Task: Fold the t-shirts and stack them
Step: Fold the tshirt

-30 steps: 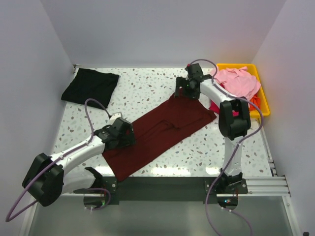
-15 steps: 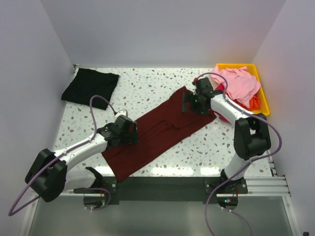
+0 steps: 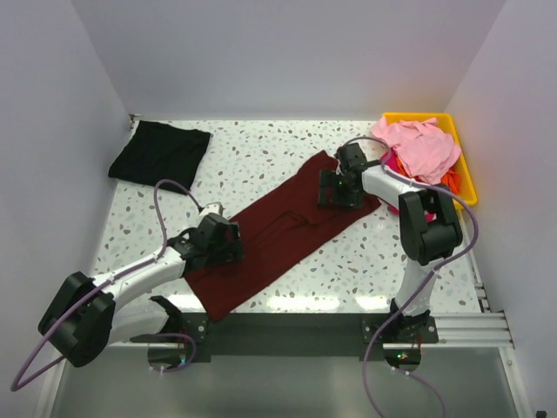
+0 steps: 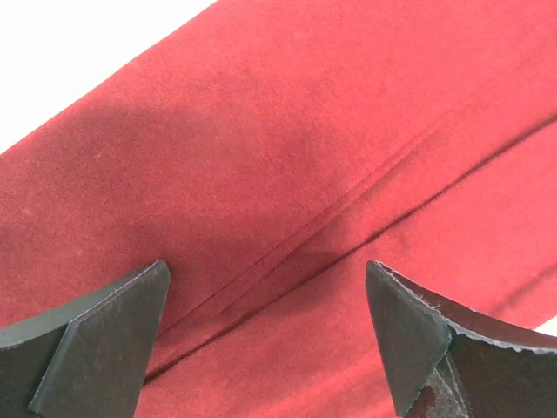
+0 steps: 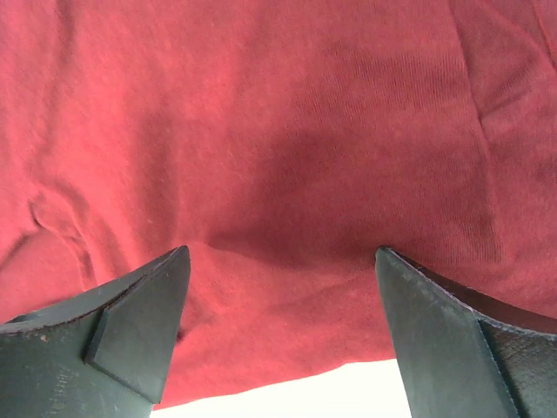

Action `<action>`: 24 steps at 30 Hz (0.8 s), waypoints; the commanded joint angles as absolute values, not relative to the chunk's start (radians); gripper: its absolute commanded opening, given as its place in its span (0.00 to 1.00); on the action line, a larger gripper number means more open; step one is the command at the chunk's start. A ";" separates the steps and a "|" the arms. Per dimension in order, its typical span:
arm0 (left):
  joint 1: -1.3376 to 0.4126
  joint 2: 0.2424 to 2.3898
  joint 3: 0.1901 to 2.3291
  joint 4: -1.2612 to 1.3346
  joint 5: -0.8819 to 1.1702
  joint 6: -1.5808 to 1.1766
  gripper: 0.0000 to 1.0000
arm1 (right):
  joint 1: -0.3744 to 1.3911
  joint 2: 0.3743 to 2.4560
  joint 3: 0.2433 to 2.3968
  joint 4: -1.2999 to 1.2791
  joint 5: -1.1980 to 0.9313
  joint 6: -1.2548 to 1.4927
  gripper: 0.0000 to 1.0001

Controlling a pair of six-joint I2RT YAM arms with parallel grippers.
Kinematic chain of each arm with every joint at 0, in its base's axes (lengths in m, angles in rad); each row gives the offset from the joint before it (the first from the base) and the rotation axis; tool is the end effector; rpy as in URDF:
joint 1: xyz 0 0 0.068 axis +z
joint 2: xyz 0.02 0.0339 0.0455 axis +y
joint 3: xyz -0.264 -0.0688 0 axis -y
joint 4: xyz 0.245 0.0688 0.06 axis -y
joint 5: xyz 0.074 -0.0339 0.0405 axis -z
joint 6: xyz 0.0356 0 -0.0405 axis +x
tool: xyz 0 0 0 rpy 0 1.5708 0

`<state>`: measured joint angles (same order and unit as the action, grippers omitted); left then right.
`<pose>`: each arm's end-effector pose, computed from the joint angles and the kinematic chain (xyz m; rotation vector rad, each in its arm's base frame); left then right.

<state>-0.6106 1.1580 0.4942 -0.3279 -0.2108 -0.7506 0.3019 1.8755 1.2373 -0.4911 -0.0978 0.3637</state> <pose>0.1711 -0.1106 0.1606 -0.2585 2.5382 -0.2684 0.3603 0.1159 0.1686 0.0545 2.7370 0.3273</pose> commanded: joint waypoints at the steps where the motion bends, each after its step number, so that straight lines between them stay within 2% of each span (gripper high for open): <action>1: -0.626 1.146 0.445 -0.313 -0.118 -0.811 1.00 | 0.302 1.974 1.287 -0.448 -0.100 0.377 0.91; 9: -0.649 1.140 0.404 -0.218 0.037 -0.853 1.00 | 0.302 2.157 1.526 -0.489 -0.104 0.383 0.91; 18: -0.748 1.152 0.428 -0.157 0.072 -0.963 1.00 | 0.298 2.382 1.880 -0.570 -0.081 0.391 0.92; 24: -0.844 1.265 0.497 -0.054 0.075 -0.996 1.00 | 0.293 2.517 2.126 -0.646 -0.097 0.394 0.92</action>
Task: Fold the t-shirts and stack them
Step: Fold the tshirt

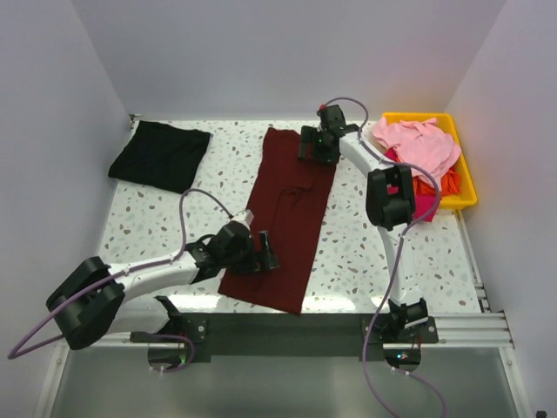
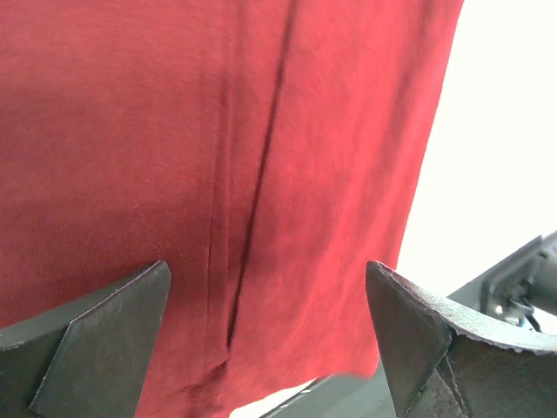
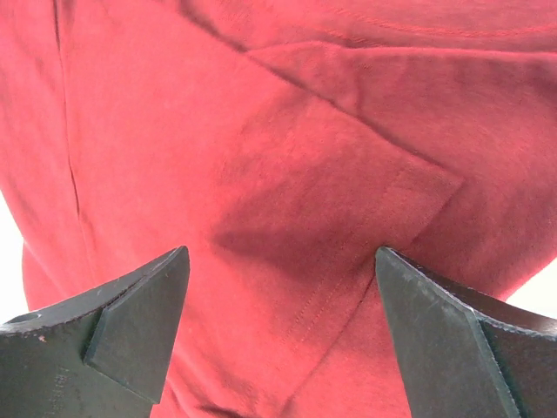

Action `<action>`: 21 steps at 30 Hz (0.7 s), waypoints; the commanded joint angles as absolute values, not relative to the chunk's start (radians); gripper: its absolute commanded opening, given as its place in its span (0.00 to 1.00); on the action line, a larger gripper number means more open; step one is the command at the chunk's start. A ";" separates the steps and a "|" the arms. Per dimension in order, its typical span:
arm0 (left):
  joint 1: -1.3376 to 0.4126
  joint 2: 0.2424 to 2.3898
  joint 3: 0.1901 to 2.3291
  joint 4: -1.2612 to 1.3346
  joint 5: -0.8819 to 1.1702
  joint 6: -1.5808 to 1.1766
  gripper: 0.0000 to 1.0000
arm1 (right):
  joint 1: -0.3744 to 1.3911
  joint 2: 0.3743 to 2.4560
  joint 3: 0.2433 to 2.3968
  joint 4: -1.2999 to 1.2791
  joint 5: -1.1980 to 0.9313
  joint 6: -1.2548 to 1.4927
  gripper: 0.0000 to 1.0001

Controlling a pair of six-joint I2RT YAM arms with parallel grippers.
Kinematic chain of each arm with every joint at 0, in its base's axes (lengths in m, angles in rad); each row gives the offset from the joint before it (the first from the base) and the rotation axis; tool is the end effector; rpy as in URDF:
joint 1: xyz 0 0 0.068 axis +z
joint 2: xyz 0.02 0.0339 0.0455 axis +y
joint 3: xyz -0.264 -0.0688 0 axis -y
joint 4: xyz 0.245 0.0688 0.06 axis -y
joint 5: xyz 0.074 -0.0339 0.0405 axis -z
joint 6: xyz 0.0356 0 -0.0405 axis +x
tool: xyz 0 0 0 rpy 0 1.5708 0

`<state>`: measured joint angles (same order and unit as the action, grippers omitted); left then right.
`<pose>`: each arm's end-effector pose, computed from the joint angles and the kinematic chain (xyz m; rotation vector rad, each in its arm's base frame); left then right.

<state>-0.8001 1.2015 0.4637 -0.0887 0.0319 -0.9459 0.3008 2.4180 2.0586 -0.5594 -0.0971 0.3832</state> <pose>0.1529 -0.1590 0.1587 -0.1714 2.5674 -0.7960 0.5097 0.1617 0.1713 0.0627 2.5290 0.4026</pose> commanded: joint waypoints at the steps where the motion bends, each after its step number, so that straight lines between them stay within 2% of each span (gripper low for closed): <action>1: -0.856 1.310 0.512 -0.040 0.077 -0.997 1.00 | 0.291 2.545 2.150 -0.649 -0.100 0.400 0.92; 12: -0.951 1.528 0.762 0.028 0.077 -0.957 1.00 | 0.284 2.638 2.332 -0.607 -0.187 0.452 0.93; 18: -0.957 1.517 0.802 0.002 0.028 -0.931 1.00 | 0.281 2.632 2.381 -0.617 -0.219 0.446 0.96; 21: -0.959 1.473 0.830 -0.075 -0.033 -0.897 1.00 | 0.278 2.550 2.343 -0.583 -0.239 0.425 0.99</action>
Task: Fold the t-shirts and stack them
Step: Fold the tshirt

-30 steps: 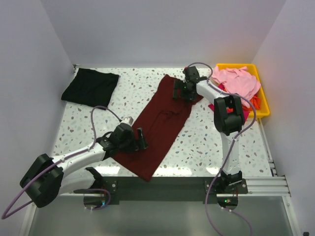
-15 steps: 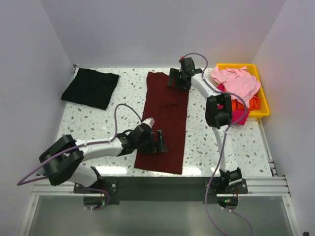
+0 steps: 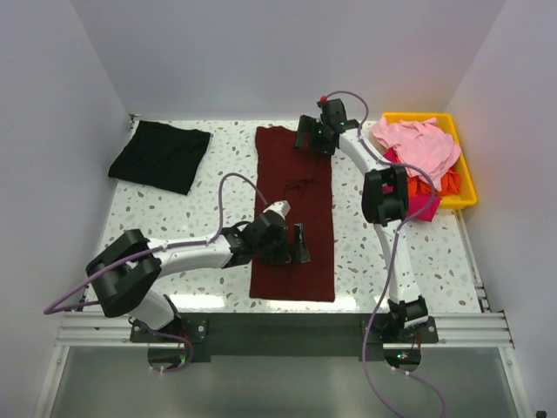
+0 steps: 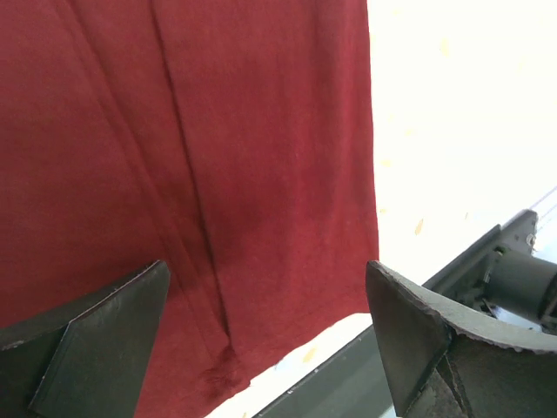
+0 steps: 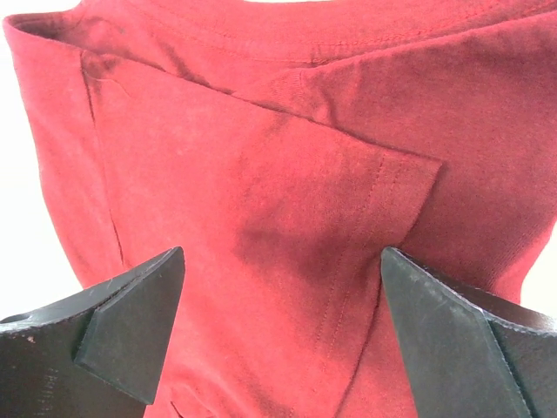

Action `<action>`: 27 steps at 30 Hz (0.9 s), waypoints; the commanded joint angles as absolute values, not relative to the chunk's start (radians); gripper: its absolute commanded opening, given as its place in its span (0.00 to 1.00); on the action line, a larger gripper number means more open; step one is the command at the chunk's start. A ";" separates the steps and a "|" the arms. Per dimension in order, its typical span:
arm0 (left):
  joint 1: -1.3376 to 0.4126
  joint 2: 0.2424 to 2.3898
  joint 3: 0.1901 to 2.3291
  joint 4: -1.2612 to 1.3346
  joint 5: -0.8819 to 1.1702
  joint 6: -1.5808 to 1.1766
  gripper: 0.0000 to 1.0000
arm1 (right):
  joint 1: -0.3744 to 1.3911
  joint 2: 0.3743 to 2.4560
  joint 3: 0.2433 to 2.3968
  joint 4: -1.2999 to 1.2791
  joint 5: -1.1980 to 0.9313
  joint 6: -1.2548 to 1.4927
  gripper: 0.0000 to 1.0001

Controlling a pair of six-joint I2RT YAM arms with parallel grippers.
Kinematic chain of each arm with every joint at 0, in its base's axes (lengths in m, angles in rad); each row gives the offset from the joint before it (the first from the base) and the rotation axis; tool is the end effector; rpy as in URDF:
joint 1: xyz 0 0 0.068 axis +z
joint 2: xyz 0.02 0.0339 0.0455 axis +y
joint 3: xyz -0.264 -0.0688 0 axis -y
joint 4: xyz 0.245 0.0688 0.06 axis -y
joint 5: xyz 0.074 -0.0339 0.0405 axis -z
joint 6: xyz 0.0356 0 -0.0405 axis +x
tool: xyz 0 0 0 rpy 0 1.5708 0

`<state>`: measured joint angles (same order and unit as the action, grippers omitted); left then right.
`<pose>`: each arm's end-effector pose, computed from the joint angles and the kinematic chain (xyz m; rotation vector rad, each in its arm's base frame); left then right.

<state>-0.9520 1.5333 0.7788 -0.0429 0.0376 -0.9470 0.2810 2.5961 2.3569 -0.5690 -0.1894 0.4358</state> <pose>0.1766 -0.2502 0.1748 0.0262 2.5811 -0.8829 0.5489 0.1654 0.1719 0.0958 2.4332 0.5586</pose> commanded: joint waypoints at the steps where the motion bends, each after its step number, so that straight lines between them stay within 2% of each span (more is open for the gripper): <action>1: -0.957 1.460 0.837 -0.098 -0.052 -0.887 1.00 | 0.278 2.516 2.306 -0.571 -0.242 0.414 0.99; 3: -0.957 1.427 0.867 -0.124 -0.107 -0.856 1.00 | 0.278 2.453 2.274 -0.551 -0.233 0.402 0.99; 6: -0.957 1.382 0.893 -0.189 -0.188 -0.836 1.00 | 0.281 2.251 2.200 -0.548 -0.219 0.359 0.99; 9: -0.957 1.332 0.877 -0.241 -0.259 -0.836 1.00 | 0.301 2.104 2.048 -0.558 -0.193 0.333 0.99; 14: -0.959 1.264 0.806 -0.319 -0.331 -0.838 1.00 | 0.383 1.725 1.599 -0.542 -0.095 0.324 0.98; 19: -0.957 1.223 0.752 -0.386 -0.356 -0.838 1.00 | 0.514 1.461 1.164 -0.552 -0.008 0.414 0.96; 24: -0.957 1.134 0.652 -0.397 -0.348 -0.871 0.99 | 0.701 1.242 0.875 -0.595 0.075 0.595 0.94; 27: -0.957 1.106 0.611 -0.397 -0.319 -0.884 0.98 | 0.759 1.142 0.792 -0.626 0.084 0.690 0.93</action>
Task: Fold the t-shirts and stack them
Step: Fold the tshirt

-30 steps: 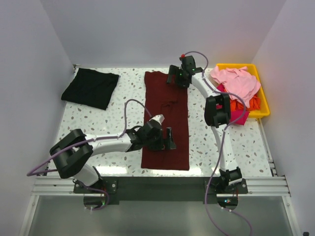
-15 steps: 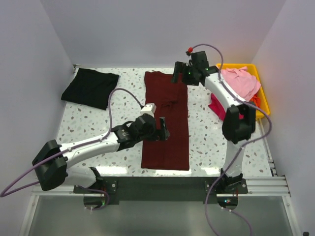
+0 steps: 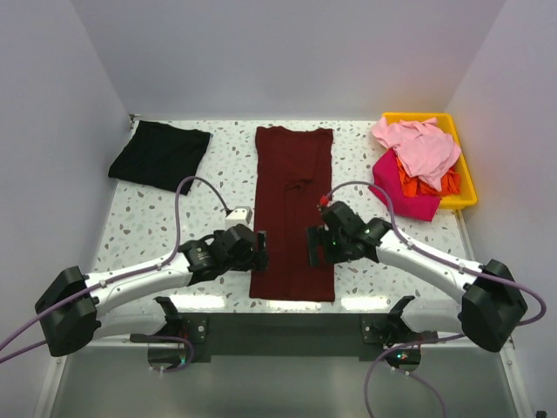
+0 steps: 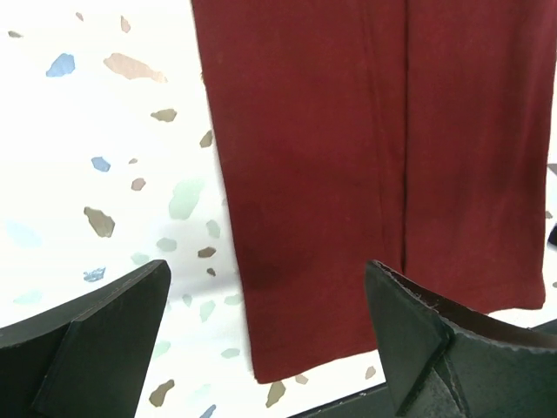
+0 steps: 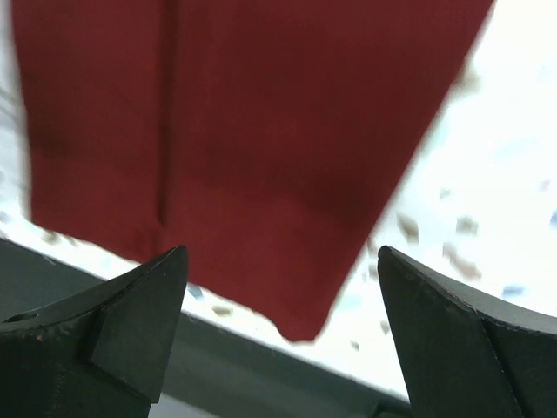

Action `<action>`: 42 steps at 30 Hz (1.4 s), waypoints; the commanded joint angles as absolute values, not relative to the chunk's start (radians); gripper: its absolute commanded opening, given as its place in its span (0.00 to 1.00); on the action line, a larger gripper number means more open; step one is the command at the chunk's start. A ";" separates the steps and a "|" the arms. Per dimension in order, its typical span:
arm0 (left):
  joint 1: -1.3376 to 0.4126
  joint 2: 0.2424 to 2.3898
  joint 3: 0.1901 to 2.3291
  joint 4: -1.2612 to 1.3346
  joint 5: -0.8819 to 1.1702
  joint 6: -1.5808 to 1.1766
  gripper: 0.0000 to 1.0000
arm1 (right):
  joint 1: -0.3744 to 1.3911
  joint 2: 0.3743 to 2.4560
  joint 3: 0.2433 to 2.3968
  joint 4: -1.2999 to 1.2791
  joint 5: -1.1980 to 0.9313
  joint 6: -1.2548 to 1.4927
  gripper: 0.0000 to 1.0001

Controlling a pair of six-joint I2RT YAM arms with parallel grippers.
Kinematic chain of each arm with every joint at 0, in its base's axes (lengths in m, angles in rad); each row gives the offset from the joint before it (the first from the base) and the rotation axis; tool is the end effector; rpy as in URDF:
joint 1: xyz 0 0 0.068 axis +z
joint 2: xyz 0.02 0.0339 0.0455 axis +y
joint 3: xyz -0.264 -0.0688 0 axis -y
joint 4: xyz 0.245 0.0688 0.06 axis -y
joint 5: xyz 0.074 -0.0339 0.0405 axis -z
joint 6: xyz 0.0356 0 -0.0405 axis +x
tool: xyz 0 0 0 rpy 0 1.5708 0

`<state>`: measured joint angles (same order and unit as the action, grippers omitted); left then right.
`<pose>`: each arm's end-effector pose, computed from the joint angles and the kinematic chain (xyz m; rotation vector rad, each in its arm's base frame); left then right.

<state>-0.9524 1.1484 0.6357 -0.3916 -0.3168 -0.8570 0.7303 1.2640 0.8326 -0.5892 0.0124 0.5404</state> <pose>0.1374 -0.1739 0.2016 -0.0185 2.4602 -0.4261 0.1830 0.1633 0.2238 -0.2474 2.6471 0.4321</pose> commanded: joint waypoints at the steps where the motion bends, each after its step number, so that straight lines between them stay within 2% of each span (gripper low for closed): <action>1: -0.957 1.103 0.591 -0.396 -0.308 -0.887 0.97 | 0.778 1.123 0.744 -0.632 0.081 0.709 0.92; 10: -0.997 1.057 0.508 -0.413 -0.262 -0.957 0.88 | 0.865 0.980 0.558 -0.663 0.045 0.874 0.84; 12: -1.002 1.048 0.500 -0.417 -0.267 -0.971 0.86 | 0.874 0.968 0.522 -0.661 0.040 0.905 0.80; 17: -1.019 1.051 0.499 -0.423 -0.264 -1.003 0.85 | 0.882 0.916 0.469 -0.667 0.041 0.936 0.63; 19: -1.029 1.052 0.492 -0.423 -0.265 -1.015 0.85 | 0.882 0.905 0.451 -0.660 0.041 0.945 0.61; 30: -1.034 1.057 0.495 -0.437 -0.270 -1.019 0.84 | 0.884 0.962 0.431 -0.574 0.020 0.956 0.55; 36: -1.037 1.057 0.494 -0.449 -0.268 -1.025 0.84 | 0.890 0.971 0.423 -0.568 0.005 0.959 0.45; 42: -1.038 1.058 0.474 -0.453 -0.255 -1.037 0.83 | 0.894 0.969 0.407 -0.566 0.002 0.965 0.30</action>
